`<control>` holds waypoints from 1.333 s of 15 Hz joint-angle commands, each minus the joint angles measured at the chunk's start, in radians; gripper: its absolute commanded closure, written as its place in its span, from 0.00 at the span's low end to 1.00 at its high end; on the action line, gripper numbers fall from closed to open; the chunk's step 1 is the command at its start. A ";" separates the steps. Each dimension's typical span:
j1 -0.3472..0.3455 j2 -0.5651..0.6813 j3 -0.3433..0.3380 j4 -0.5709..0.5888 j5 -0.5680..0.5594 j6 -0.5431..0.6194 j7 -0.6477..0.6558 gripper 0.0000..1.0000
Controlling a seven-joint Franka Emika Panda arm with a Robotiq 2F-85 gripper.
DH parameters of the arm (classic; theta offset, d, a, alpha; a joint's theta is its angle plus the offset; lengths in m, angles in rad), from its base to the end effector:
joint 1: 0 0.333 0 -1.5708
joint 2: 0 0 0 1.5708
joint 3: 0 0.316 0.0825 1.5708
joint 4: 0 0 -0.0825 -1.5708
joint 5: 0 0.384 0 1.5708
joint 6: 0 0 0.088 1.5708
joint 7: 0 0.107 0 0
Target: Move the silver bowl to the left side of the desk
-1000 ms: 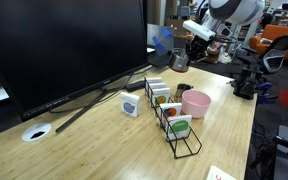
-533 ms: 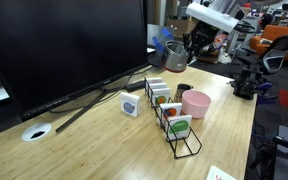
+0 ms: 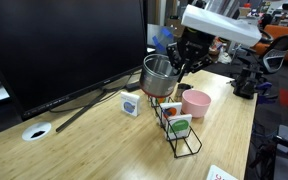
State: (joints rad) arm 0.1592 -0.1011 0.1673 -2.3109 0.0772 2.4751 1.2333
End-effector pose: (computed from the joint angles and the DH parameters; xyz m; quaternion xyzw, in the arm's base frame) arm 0.4930 0.1676 0.4120 -0.8792 0.4576 -0.0801 0.1063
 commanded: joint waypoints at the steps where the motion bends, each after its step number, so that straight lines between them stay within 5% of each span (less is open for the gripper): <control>1: 0.007 0.091 0.009 0.072 0.006 -0.042 -0.158 0.98; 8: 0.053 0.278 0.031 0.214 0.037 -0.070 -0.374 0.98; 20: 0.082 0.586 -0.010 0.478 0.049 -0.267 -0.495 0.98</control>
State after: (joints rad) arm 0.2329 0.4535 0.1744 -1.9039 0.0950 2.2972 0.7768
